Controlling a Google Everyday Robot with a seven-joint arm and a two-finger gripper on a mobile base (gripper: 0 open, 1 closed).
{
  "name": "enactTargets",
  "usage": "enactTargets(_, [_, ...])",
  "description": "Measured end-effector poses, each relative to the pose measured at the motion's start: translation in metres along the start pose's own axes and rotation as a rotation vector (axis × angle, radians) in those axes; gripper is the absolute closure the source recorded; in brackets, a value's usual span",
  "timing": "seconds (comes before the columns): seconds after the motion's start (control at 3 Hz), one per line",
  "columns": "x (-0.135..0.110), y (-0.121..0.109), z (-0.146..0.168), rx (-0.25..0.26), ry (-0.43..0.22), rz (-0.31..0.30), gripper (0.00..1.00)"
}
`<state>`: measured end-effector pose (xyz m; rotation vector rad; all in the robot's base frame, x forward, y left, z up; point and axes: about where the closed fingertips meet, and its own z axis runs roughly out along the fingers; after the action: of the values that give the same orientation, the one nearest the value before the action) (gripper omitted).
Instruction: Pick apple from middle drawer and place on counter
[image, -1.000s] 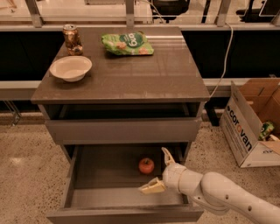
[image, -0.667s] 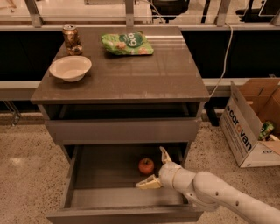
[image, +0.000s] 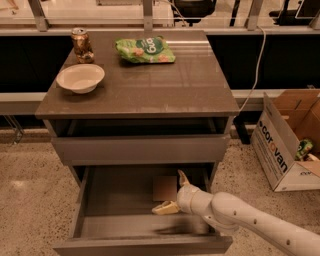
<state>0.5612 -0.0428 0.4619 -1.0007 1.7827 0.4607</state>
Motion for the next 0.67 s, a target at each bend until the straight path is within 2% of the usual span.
enactTargets(0.67, [0.026, -0.014, 0.026, 0.008, 0.026, 0.093, 0.0])
